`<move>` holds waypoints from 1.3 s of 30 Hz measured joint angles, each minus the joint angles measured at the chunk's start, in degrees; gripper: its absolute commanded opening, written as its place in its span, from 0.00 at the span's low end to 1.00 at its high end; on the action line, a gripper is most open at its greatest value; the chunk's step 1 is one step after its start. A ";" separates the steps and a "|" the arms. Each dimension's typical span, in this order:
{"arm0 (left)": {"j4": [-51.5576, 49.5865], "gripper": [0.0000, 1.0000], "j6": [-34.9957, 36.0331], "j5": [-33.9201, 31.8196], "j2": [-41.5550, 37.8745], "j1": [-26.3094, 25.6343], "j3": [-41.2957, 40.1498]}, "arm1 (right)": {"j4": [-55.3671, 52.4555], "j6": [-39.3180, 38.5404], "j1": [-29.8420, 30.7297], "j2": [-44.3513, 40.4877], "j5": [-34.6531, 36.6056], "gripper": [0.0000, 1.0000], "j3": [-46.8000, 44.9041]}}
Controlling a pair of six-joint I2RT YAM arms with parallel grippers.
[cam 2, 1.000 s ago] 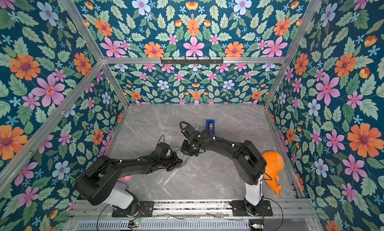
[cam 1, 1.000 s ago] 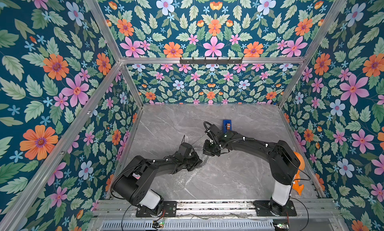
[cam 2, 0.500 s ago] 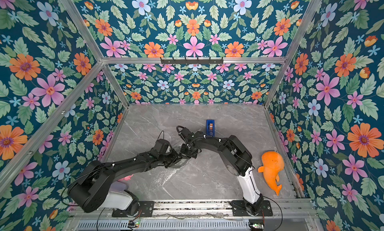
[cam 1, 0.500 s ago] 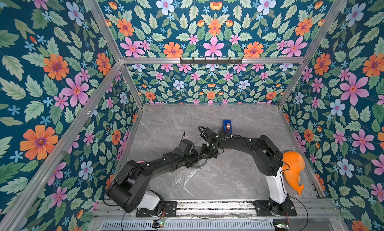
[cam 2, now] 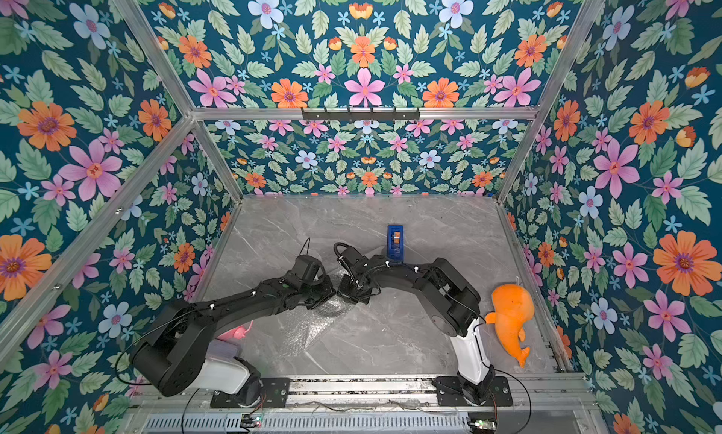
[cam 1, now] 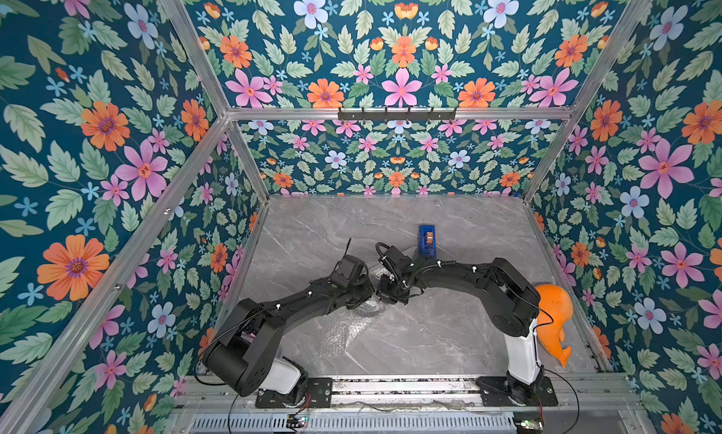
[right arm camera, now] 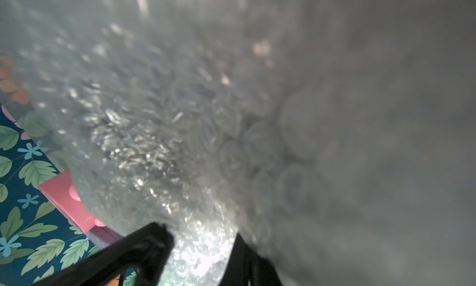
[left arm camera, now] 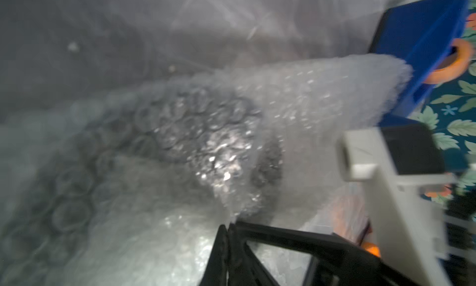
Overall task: Wrap dinner plates in bubble wrap
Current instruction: Wrap the plate in the bubble wrap.
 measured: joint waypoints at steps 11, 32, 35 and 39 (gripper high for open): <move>1.27 0.00 0.35 0.76 1.90 0.72 -1.84 | -8.55 -5.64 -6.16 -7.23 3.45 0.41 5.79; 3.85 0.00 0.87 2.01 2.95 1.05 -2.64 | -24.28 -23.50 -21.09 11.23 3.67 0.35 31.41; 4.13 0.00 0.83 2.01 2.93 1.05 -2.73 | -25.75 -23.93 -20.96 13.94 3.10 0.31 35.08; 4.28 0.00 0.68 1.99 2.95 1.05 -2.84 | -27.71 -25.00 -21.14 17.27 3.19 0.19 40.11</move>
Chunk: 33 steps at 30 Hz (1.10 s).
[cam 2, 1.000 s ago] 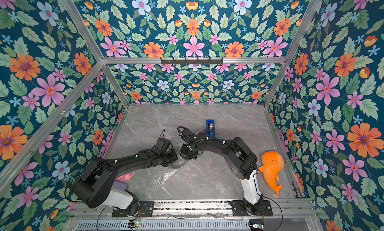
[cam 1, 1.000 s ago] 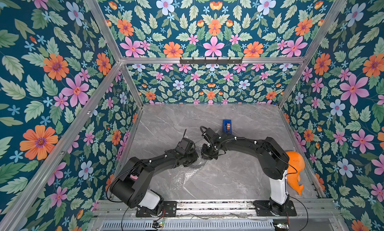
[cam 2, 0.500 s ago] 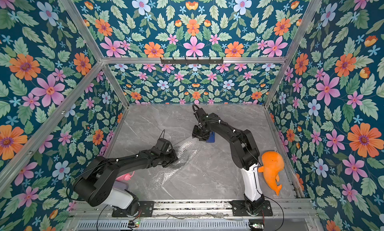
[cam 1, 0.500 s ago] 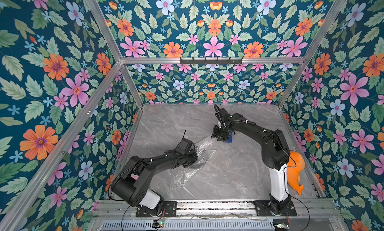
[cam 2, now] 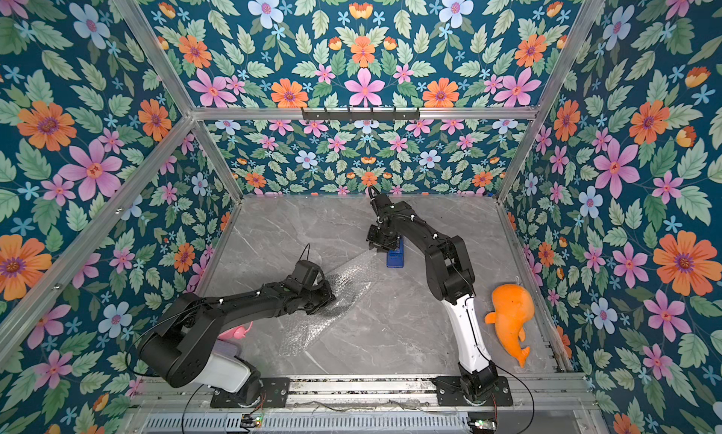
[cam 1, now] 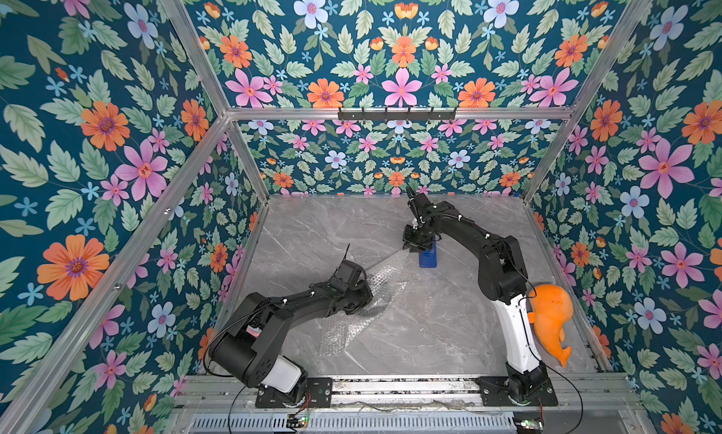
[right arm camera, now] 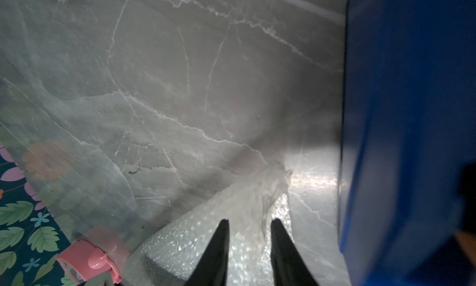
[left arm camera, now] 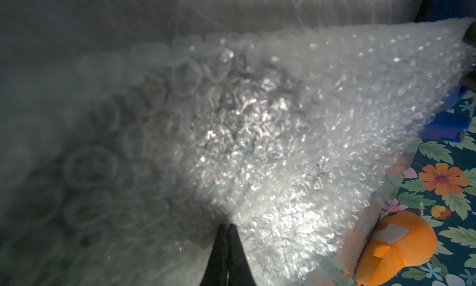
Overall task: Wrap dinner plates in bubble wrap
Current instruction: Wrap the plate in the bubble wrap.
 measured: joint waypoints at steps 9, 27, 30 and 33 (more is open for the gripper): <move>0.90 0.00 0.00 0.22 -0.07 0.15 -0.52 | -5.62 -2.67 0.13 4.11 2.58 0.00 9.99; 4.70 0.00 -0.87 0.37 -2.10 0.44 -3.76 | 19.85 12.70 24.39 -23.96 2.45 0.00 -33.03; 4.59 0.00 -2.12 0.20 -3.63 0.44 -4.90 | 26.18 17.22 25.62 -21.86 1.68 0.00 -36.59; 4.13 0.00 -2.23 -0.70 -4.81 0.42 -5.20 | 29.81 20.41 25.53 -18.78 0.76 0.00 -37.66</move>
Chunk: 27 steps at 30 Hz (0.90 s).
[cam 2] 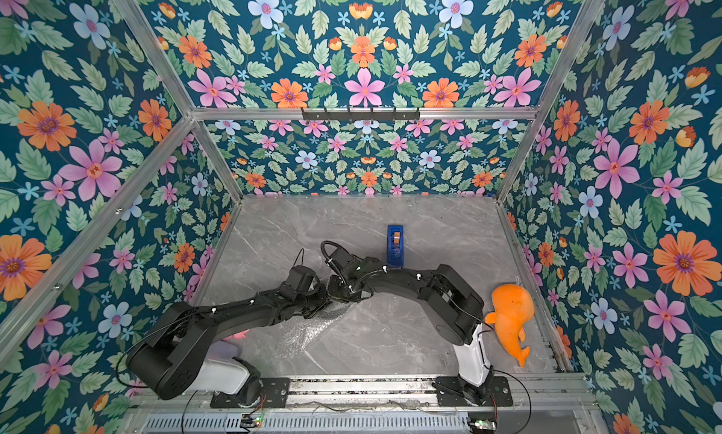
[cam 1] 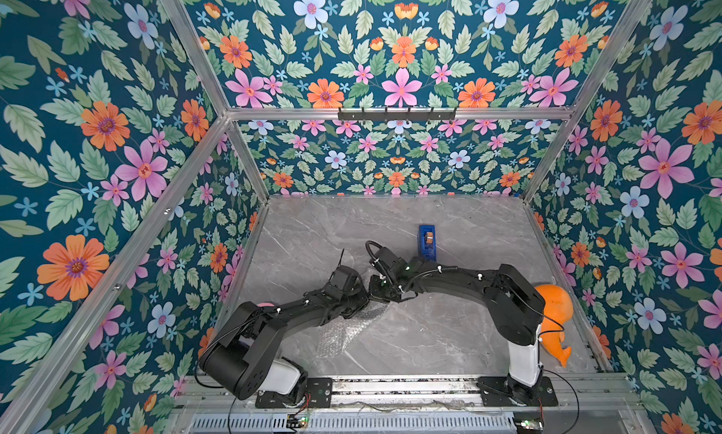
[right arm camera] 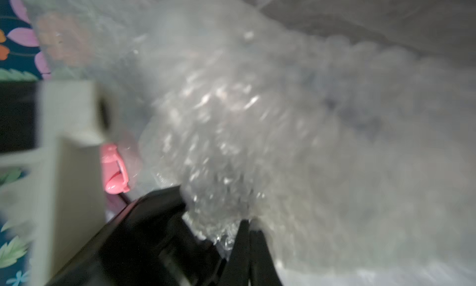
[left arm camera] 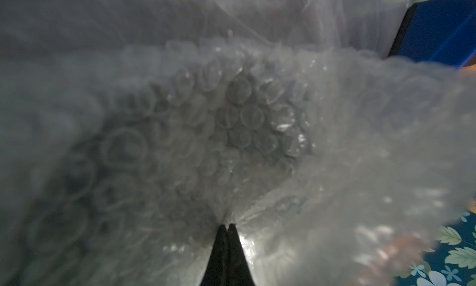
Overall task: Wrap dinner plates in bubble wrap
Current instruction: Wrap the plate in the bubble wrap.
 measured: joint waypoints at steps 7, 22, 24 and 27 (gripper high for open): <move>-4.90 0.00 -0.28 -1.79 -1.01 0.28 1.22 | 3.50 5.20 -0.42 2.36 -2.45 0.00 -0.98; -6.67 0.00 -1.11 -0.83 -5.29 4.81 -1.95 | 2.47 6.36 -0.79 1.46 -2.69 0.00 -1.46; -6.32 0.00 -1.14 -0.48 -5.92 5.18 -2.47 | 2.32 6.23 -0.79 1.29 -2.91 0.00 -0.33; -6.23 0.00 -1.16 -0.20 -6.78 5.75 -2.93 | 2.23 5.14 -0.57 1.27 -4.09 0.00 1.66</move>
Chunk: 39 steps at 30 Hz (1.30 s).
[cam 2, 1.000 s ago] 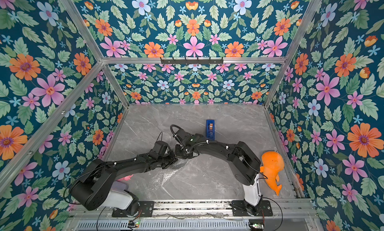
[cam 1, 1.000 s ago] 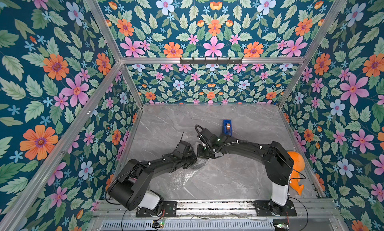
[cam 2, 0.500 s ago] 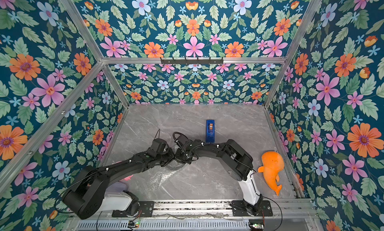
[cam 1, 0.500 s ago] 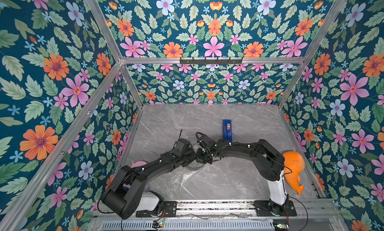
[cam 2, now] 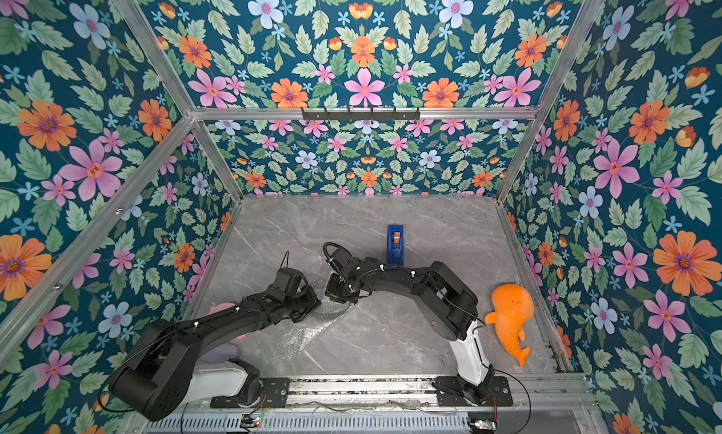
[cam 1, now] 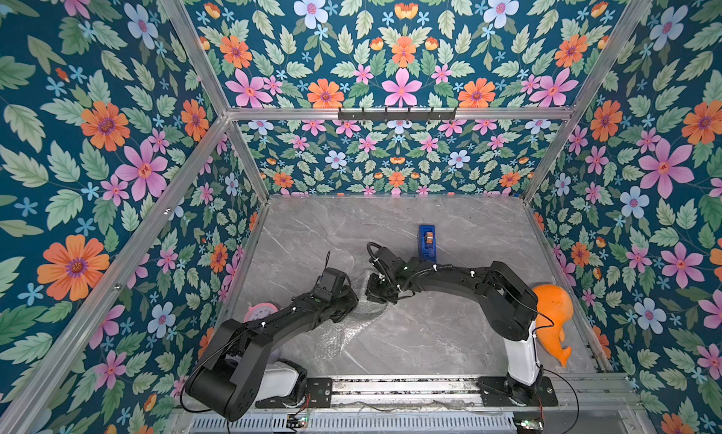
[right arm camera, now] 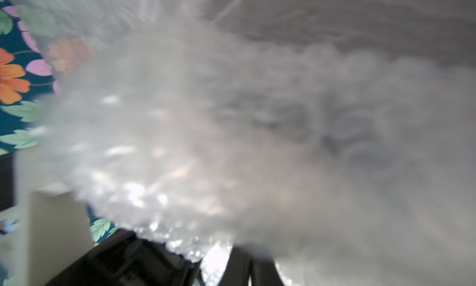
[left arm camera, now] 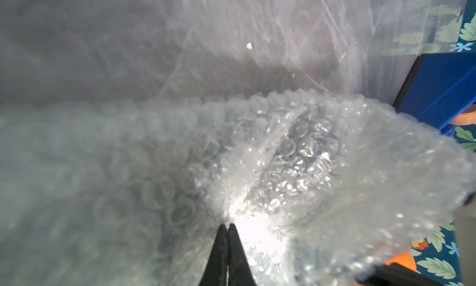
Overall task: Wrap dinner plates in bubble wrap
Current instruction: Wrap the plate in the bubble wrap.
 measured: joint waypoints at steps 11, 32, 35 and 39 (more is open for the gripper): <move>7.10 0.00 -1.95 3.04 0.37 0.52 -3.85 | -0.46 -0.83 2.84 5.16 -2.71 0.00 5.77; -12.63 0.12 -1.60 0.83 -1.92 5.60 4.98 | 9.29 3.45 0.87 10.86 -10.73 0.00 5.09; -4.79 0.11 -1.31 2.54 -1.57 5.77 5.07 | 7.30 3.34 1.07 11.52 -12.52 0.00 5.44; -2.47 0.13 -1.44 4.31 -2.95 7.61 3.39 | 6.49 3.28 1.07 11.69 -13.18 0.00 5.79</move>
